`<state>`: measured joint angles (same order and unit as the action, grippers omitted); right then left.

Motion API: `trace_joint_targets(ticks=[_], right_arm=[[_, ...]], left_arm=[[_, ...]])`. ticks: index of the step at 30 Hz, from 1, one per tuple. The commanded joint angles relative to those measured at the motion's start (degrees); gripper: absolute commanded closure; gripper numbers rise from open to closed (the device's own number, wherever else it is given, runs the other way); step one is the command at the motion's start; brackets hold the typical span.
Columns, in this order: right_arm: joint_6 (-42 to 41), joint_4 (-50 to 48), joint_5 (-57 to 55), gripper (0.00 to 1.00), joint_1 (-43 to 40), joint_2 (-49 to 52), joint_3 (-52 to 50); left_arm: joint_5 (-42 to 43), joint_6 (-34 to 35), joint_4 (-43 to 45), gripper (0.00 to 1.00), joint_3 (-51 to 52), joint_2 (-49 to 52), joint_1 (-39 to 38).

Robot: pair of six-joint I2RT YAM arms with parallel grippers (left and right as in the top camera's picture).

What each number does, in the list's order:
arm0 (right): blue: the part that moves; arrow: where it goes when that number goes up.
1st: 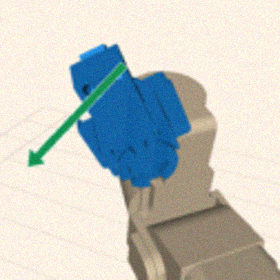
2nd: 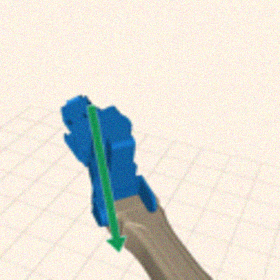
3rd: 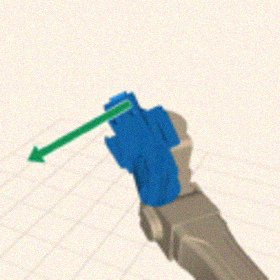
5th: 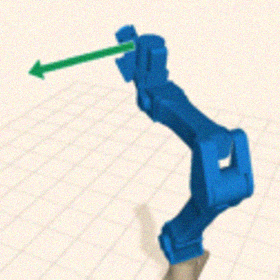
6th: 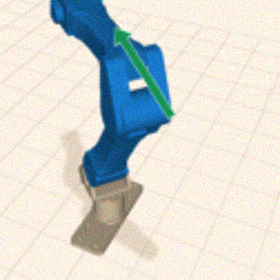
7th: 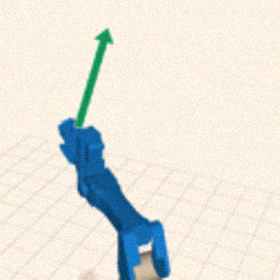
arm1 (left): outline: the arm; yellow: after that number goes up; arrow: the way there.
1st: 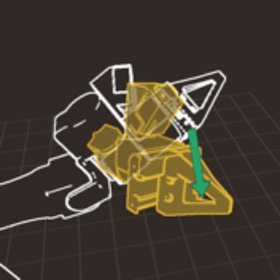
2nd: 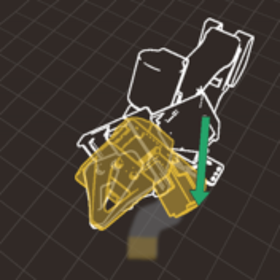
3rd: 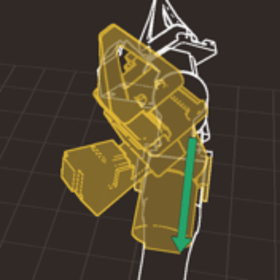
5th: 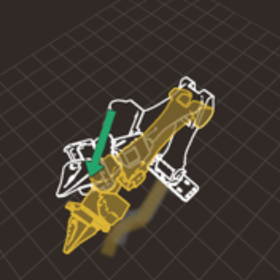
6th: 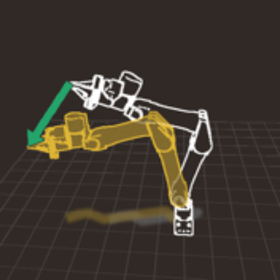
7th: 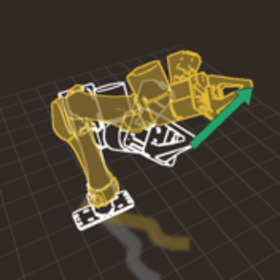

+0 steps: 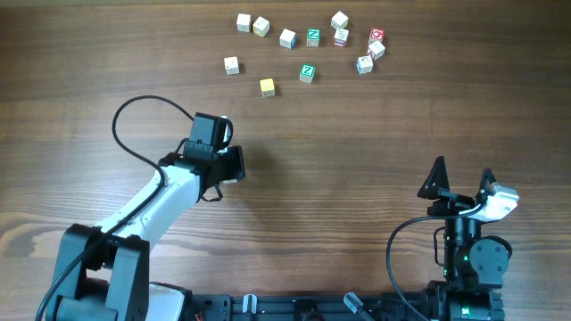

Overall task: Form a horizontal line
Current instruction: 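Lower the block next to the first one and release it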

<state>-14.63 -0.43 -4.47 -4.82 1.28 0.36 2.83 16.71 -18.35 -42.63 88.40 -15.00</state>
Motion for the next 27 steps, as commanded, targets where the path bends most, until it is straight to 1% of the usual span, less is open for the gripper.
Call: trace_joint_targets(ticks=[1, 3, 12, 16, 20, 23, 25, 26, 27], right_arm=[[1.0, -0.3, 0.9, 0.0, -0.3, -0.3, -0.1], [1.0, -0.3, 0.9, 0.0, -0.3, -0.3, -0.1], [1.0, -0.3, 0.9, 0.0, -0.3, -0.3, -0.1], [1.0, -0.3, 0.9, 0.0, -0.3, -0.3, -0.1], [1.0, -0.3, 0.9, 0.0, -0.3, -0.3, -0.1], [0.9, -0.3, 0.9, 0.0, -0.3, -0.3, -0.1], [0.9, -0.3, 0.9, 0.0, -0.3, -0.3, -0.1], [1.0, -0.3, 0.9, 0.0, -0.3, -0.3, -0.1], [1.0, -0.3, 0.9, 0.0, -0.3, -0.3, -0.1]], left_arm=[[-3.4, 0.0, 1.8, 0.47, 0.3, 0.5, -0.2], [-5.6, 0.0, 2.8, 0.46, 0.3, 0.5, -0.2], [-5.5, 0.0, 5.4, 0.47, 0.2, -0.7, -0.2], [-5.5, 0.0, 5.8, 0.47, -0.2, -3.9, -0.2], [-5.9, 0.1, 4.6, 0.46, -0.5, -10.1, 0.3], [-5.9, 0.6, 1.4, 0.44, -0.5, -17.8, 2.5], [-5.9, 2.1, -0.7, 0.42, -0.5, -21.7, 4.2], [-5.9, 3.5, -2.1, 0.4, -0.5, -23.8, 5.3], [-5.9, 3.7, -3.6, 0.36, -0.5, -26.0, 6.8]])
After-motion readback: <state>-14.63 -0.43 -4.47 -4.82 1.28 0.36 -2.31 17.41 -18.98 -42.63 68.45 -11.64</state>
